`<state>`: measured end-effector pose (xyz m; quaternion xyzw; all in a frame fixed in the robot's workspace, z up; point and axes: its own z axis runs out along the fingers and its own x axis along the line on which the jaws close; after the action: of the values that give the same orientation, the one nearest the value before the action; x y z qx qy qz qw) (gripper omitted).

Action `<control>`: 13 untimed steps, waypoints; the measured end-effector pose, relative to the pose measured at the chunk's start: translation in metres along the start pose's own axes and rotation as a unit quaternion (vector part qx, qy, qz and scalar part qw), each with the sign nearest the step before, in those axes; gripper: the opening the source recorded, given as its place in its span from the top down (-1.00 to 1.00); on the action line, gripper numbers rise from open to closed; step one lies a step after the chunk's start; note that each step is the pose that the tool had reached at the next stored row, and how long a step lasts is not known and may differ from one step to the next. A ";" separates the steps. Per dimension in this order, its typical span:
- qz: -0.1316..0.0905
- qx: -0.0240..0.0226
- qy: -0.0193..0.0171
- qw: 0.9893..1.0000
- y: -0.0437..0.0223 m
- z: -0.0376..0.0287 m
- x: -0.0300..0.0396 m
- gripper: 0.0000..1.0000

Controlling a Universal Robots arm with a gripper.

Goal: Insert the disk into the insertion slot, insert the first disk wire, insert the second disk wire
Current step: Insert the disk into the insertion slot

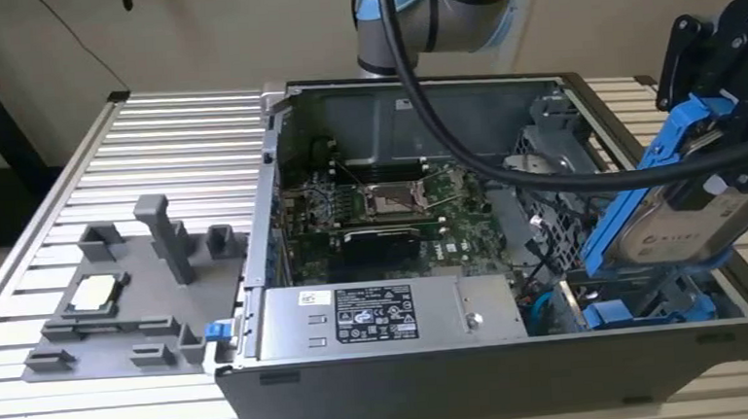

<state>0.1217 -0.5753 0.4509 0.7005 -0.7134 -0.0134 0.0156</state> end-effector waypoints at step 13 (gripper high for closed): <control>0.000 -0.001 0.000 1.000 -0.0017 0.0202 -0.0001 0.35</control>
<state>0.1226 -0.5753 0.4306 0.7008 -0.7130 -0.0142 0.0163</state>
